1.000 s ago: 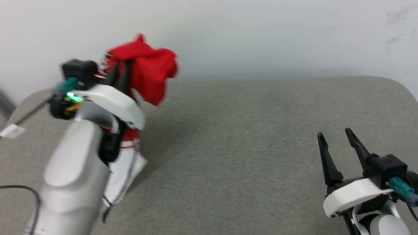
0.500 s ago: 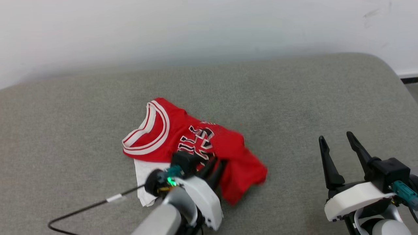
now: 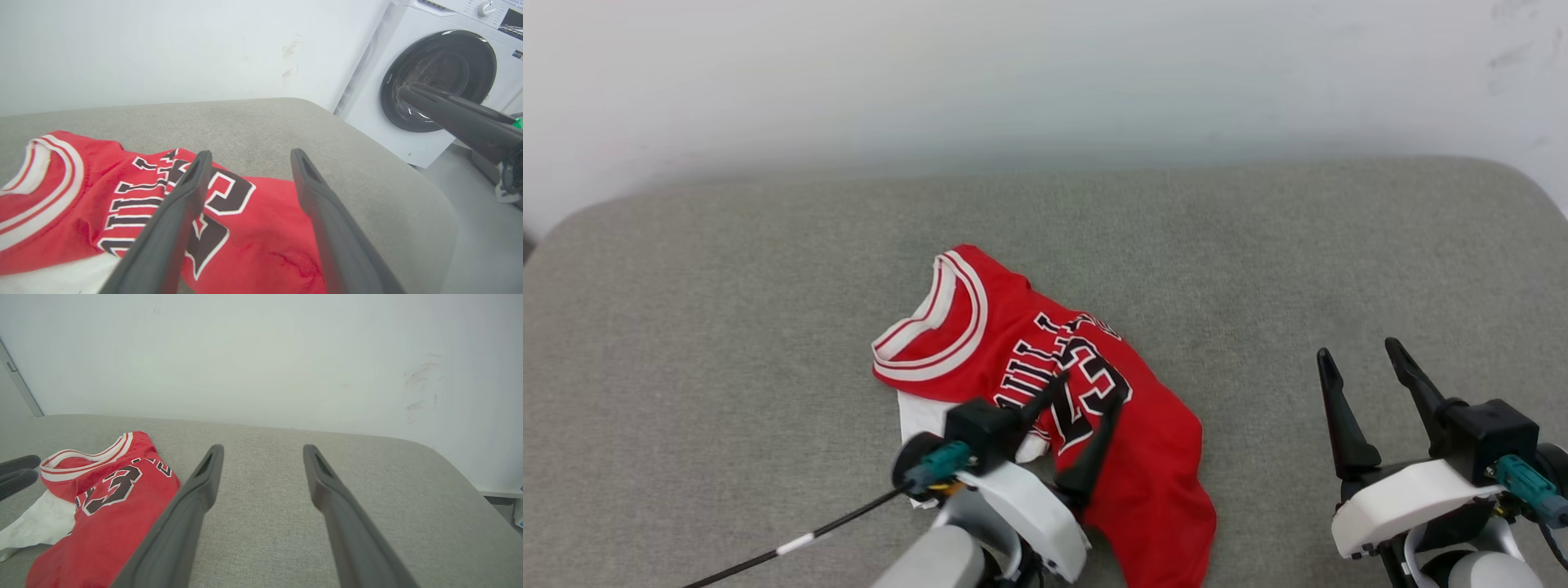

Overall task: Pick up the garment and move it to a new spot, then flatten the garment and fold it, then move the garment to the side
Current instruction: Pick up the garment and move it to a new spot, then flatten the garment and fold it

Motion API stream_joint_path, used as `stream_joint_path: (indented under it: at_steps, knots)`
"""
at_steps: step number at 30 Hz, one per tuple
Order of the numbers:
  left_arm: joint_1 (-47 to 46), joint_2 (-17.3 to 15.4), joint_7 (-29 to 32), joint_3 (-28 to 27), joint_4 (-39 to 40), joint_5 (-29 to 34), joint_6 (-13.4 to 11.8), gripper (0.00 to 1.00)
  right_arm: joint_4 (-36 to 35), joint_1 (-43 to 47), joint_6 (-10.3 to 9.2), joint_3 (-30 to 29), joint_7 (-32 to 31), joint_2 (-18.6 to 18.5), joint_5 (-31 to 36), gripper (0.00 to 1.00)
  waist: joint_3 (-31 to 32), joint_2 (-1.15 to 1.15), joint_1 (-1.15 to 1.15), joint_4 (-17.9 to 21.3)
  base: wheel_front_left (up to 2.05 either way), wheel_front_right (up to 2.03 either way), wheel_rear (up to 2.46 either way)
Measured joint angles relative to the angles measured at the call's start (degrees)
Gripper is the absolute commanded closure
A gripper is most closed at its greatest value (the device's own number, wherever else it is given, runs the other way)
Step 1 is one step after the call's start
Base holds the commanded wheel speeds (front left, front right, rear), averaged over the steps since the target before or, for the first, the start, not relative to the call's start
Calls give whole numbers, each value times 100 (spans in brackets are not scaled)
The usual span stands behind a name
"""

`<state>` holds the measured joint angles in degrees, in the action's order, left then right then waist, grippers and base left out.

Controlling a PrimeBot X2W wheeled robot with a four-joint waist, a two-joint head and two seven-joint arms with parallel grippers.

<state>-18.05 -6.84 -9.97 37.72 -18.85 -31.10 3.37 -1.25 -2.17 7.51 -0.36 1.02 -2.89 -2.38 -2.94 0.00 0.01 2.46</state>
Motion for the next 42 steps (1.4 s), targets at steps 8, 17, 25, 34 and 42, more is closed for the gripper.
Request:
stream_joint_path:
  at_steps: [8,17,25,34,42]
  knots:
    - [3,-427,-383,-783,294,141,-738,0,-15,148,-1,4,-64,-2,24,0,382,0,0,-190,0,0,0]
    - [630,-1150,-483,-1603,561,172,-1258,0,-9,268,0,96,-64,-1,-83,0,517,0,0,-229,0,0,0]
    - [1048,-1282,-428,-1600,911,186,-1401,0,-4,355,0,92,-47,-1,-224,0,573,0,0,-189,0,0,0]
    - [1073,-1323,-383,-1623,1054,159,-1455,0,44,363,0,14,-63,-1,-268,0,559,0,-1,-172,0,0,0]
    - [959,-1284,-410,-1590,1167,167,-1443,0,717,-124,-1,-370,-441,-3,-594,0,406,0,0,-349,0,0,0]
